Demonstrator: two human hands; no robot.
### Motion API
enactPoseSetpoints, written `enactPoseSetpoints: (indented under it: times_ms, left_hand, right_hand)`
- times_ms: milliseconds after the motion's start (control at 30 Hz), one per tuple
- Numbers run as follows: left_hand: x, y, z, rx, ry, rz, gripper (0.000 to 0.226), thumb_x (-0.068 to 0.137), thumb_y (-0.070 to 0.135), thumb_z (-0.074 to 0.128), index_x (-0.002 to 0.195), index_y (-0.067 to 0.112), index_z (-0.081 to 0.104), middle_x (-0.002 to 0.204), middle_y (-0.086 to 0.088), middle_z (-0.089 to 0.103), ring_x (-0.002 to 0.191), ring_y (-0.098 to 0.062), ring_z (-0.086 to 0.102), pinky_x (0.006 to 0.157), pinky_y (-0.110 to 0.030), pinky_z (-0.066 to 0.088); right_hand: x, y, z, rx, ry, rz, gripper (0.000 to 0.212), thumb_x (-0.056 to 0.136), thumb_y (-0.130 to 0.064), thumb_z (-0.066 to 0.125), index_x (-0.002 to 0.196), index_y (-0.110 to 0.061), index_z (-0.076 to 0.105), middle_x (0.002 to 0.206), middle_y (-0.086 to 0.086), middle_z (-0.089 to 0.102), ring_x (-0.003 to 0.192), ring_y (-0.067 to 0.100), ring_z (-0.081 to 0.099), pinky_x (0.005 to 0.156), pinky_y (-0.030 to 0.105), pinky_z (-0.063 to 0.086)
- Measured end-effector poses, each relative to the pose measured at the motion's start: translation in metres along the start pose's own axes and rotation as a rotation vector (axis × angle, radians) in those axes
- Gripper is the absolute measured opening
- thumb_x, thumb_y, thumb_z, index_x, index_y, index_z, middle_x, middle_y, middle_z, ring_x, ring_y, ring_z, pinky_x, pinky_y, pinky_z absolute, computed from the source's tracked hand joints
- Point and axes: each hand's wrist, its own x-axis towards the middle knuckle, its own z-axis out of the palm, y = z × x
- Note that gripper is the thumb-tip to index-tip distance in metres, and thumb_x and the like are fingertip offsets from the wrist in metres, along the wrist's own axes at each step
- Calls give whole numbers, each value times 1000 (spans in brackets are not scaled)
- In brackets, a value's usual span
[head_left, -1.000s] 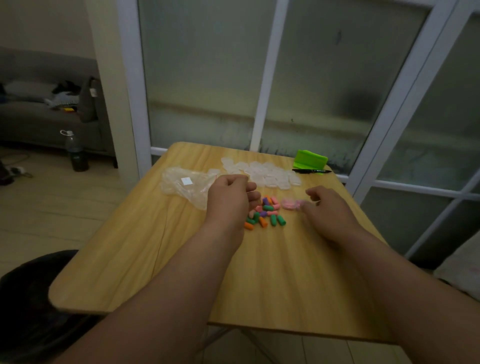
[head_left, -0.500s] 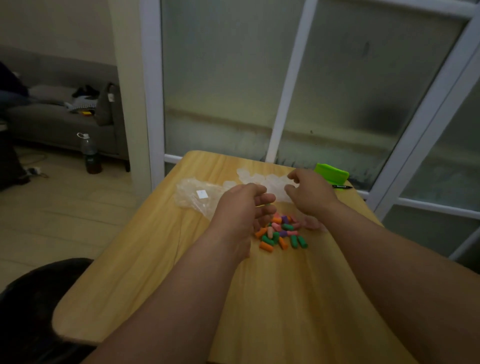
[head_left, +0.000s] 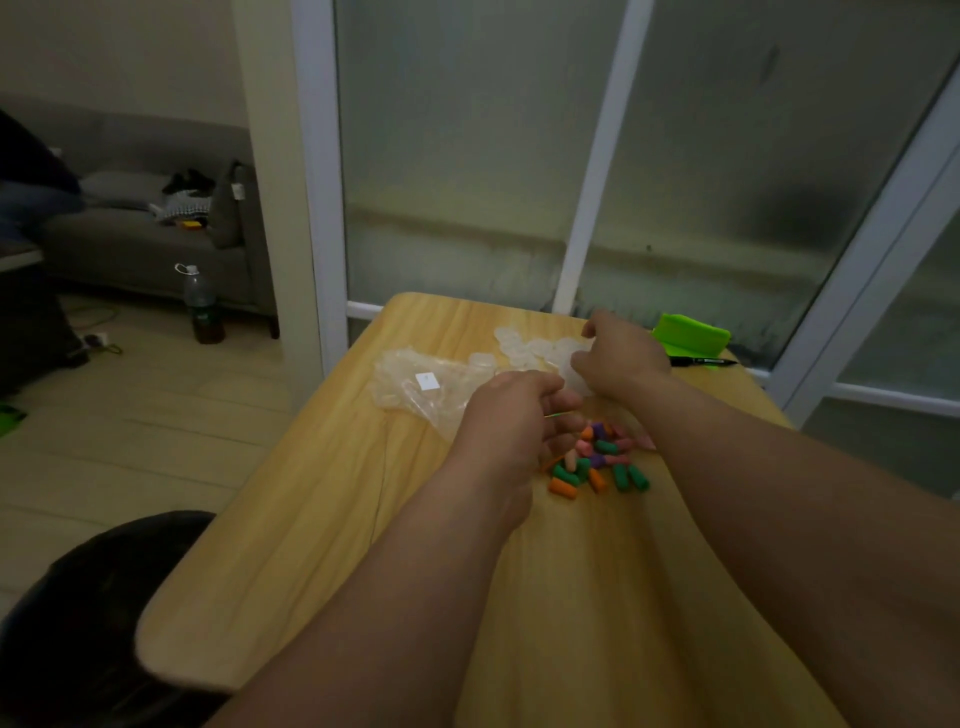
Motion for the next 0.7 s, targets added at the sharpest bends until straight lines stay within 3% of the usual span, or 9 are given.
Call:
enactPoseSetpoints:
  times_ms: [67, 133, 233, 367, 500, 567, 700]
  left_hand:
    - [-3, 0, -1, 11, 0, 11, 21, 102, 15, 56, 119, 7, 64, 99, -10, 73, 63, -12, 68, 57, -24, 55]
    - [-7, 1, 0, 24, 0, 24, 22, 102, 15, 55, 121, 6, 63, 99, -11, 72, 64, -13, 68, 57, -24, 54]
    - [-19, 2, 3, 63, -17, 39, 21, 103, 15, 55, 119, 6, 63, 102, -13, 71, 71, -16, 67, 59, -25, 54]
    - [-39, -3, 7, 172, -41, 80, 22, 103, 15, 54, 121, 6, 62, 105, -17, 72, 80, -23, 66, 66, -31, 55]
    - [-63, -11, 8, 266, -79, 112, 23, 104, 11, 51, 125, 5, 59, 95, -13, 67, 69, -20, 61, 61, -31, 53]
    - [-77, -19, 5, 307, -132, 83, 24, 104, 10, 52, 126, 9, 59, 98, -14, 66, 70, -21, 61, 60, -30, 54]
    - [-97, -24, -1, 443, -253, 42, 24, 106, 16, 55, 129, 18, 61, 103, -16, 63, 85, -28, 65, 74, -35, 58]
  right_hand:
    - [-7, 1, -7, 69, 12, -23, 49, 90, -32, 68, 138, -24, 63, 135, 10, 67, 125, 33, 62, 97, 40, 51]
    - [-19, 3, -15, 125, 9, -54, 48, 88, -35, 68, 135, -25, 68, 135, 9, 68, 123, 30, 64, 96, 38, 51]
    - [-47, 8, -29, 207, 18, -72, 39, 82, -41, 69, 118, -26, 77, 120, 4, 74, 109, 24, 67, 87, 33, 52]
    - [-99, 9, -50, 378, 73, -74, 19, 85, -33, 73, 103, -26, 74, 93, -5, 70, 89, 17, 66, 72, 31, 43]
    - [-159, 7, -63, 832, 24, 47, 7, 87, -31, 74, 93, -26, 74, 89, -5, 73, 84, 18, 71, 73, 35, 57]
    - [-189, 7, -64, 1056, -81, 159, 5, 92, -27, 74, 95, -22, 74, 85, 1, 74, 75, 21, 71, 64, 36, 56]
    - [-228, 13, -64, 1165, -172, 245, 8, 97, -28, 72, 98, -21, 76, 83, 4, 73, 77, 22, 69, 64, 34, 53]
